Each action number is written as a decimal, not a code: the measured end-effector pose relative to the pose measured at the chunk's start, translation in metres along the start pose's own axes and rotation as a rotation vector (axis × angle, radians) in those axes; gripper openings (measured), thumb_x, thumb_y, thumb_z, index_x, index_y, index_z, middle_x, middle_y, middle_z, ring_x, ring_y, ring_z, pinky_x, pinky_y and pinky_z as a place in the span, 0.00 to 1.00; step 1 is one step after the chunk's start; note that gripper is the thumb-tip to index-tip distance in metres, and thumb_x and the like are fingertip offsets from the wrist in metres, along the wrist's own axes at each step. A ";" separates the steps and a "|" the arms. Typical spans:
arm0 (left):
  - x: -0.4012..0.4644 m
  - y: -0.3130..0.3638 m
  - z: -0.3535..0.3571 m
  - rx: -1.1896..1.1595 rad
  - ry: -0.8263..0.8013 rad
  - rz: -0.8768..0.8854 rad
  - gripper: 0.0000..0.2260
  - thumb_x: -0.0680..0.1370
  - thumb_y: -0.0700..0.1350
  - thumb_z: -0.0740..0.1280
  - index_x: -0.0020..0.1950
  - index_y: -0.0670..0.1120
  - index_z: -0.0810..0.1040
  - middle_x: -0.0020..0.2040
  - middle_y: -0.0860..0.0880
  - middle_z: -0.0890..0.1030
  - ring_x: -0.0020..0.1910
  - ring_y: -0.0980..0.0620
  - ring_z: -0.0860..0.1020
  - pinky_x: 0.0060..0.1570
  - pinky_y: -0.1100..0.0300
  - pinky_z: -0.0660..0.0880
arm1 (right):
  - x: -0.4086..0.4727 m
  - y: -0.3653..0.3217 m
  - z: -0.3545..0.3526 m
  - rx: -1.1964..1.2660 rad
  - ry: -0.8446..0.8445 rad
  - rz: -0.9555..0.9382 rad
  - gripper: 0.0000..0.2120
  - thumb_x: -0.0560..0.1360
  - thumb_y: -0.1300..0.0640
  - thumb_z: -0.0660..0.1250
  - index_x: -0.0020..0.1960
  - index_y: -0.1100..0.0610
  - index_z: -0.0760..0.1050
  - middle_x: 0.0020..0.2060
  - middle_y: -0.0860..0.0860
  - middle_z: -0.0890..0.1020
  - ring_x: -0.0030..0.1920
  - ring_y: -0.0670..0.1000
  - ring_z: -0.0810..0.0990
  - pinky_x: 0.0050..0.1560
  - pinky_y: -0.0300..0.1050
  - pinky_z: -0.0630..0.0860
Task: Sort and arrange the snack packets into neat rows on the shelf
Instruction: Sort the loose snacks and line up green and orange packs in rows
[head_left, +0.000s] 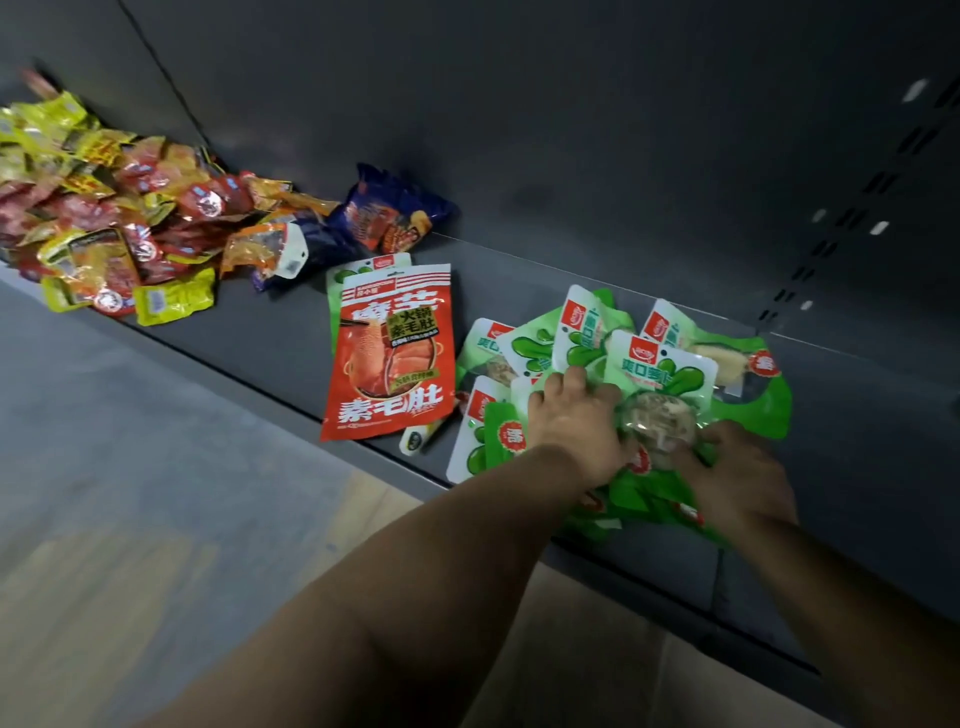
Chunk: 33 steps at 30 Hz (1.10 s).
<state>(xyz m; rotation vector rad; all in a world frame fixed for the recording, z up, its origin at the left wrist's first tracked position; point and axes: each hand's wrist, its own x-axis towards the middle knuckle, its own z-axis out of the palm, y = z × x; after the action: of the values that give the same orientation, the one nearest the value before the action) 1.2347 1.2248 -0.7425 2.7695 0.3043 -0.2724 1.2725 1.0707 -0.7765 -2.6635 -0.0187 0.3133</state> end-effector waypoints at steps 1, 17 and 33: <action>-0.002 -0.004 0.001 0.030 -0.004 0.021 0.26 0.76 0.58 0.63 0.72 0.52 0.65 0.71 0.43 0.61 0.69 0.41 0.60 0.67 0.46 0.60 | 0.001 -0.001 0.002 -0.005 0.005 0.009 0.21 0.75 0.44 0.66 0.60 0.57 0.72 0.60 0.62 0.74 0.57 0.63 0.76 0.49 0.49 0.71; -0.009 -0.035 0.016 0.140 -0.160 -0.029 0.37 0.75 0.70 0.52 0.77 0.59 0.40 0.77 0.44 0.36 0.74 0.34 0.36 0.67 0.29 0.44 | 0.004 -0.027 0.017 -0.061 0.068 -0.012 0.22 0.75 0.44 0.64 0.61 0.58 0.71 0.58 0.63 0.77 0.60 0.64 0.74 0.52 0.51 0.72; 0.010 -0.115 -0.007 0.220 -0.123 -0.124 0.37 0.74 0.72 0.48 0.76 0.61 0.36 0.78 0.47 0.37 0.76 0.40 0.39 0.70 0.35 0.51 | 0.008 -0.099 0.052 0.026 -0.002 -0.172 0.24 0.75 0.45 0.64 0.67 0.55 0.68 0.63 0.57 0.75 0.64 0.59 0.69 0.55 0.46 0.68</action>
<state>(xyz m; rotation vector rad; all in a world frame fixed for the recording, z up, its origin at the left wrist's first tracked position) 1.2180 1.3350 -0.7742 2.9362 0.4391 -0.5353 1.2724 1.1823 -0.7797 -2.6144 -0.2406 0.2578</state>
